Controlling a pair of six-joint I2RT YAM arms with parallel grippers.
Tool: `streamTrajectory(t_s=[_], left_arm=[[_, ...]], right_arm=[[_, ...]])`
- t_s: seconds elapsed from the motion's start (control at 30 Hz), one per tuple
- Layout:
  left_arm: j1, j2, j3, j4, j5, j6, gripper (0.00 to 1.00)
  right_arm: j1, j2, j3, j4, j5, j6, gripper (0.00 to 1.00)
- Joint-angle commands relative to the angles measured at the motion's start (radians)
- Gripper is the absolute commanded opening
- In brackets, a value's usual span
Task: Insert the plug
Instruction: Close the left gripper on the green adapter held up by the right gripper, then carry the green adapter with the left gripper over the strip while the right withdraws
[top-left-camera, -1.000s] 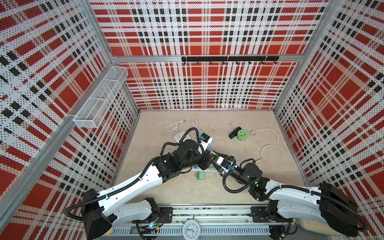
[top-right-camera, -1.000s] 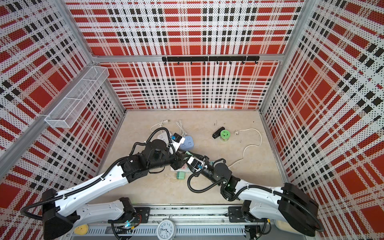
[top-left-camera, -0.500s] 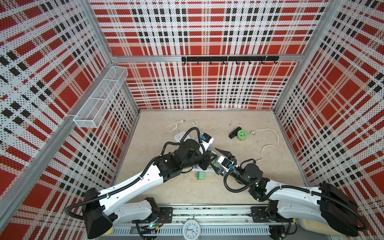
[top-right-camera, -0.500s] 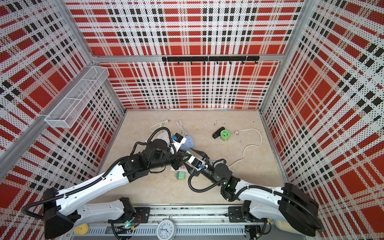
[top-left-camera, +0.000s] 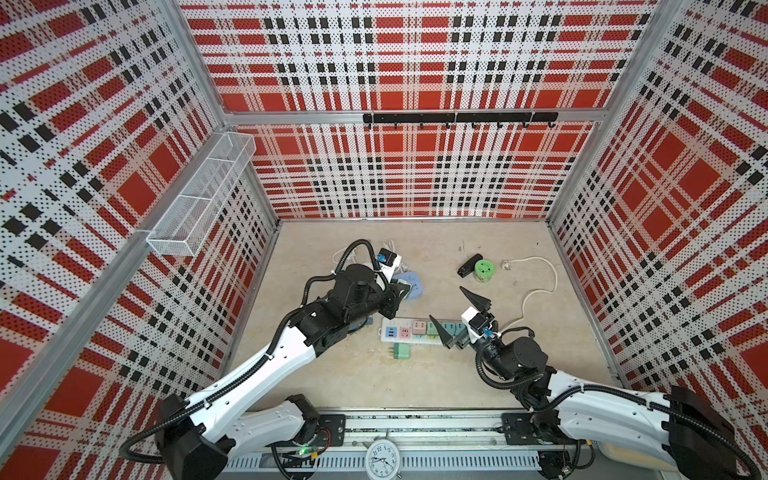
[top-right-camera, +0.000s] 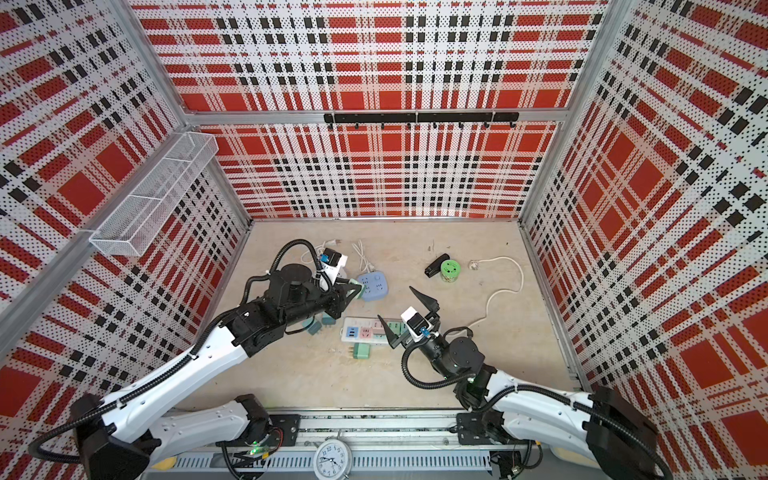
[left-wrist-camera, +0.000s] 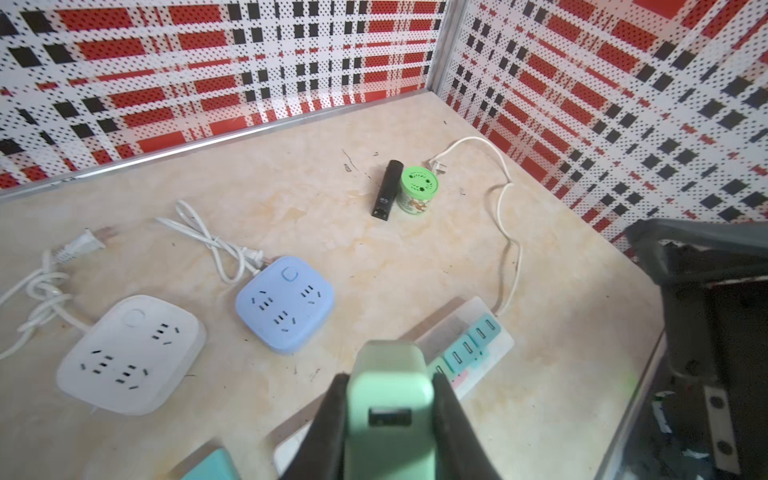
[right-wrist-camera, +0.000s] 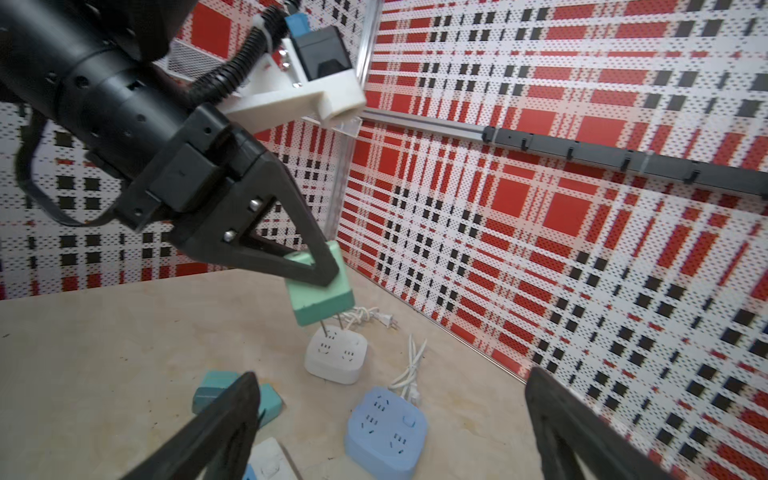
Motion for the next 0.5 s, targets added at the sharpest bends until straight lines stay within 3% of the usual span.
streamTrajectory(t_s=[0.0,0.03,0.13,0.23,0.47], left_arm=[[0.011,-0.015,-0.026,0.029,0.042,0.187,0.00],[0.003,-0.017,-0.033,0.026,0.077,0.260,0.00],[-0.032,-0.032,-0.070,0.042,-0.023,0.381,0.00],[-0.051,-0.041,-0.107,0.056,-0.044,0.503,0.00],[-0.053,-0.032,-0.140,0.058,-0.083,0.647,0.00]], right_arm=[[-0.055,-0.022,-0.021,0.046,0.152,0.048,1.00],[-0.079,-0.024,-0.021,0.028,0.162,0.068,1.00],[-0.152,-0.023,-0.029,-0.003,0.160,0.119,1.00],[-0.218,-0.025,-0.046,-0.007,0.156,0.161,1.00],[-0.364,-0.036,-0.076,-0.050,0.116,0.264,1.00]])
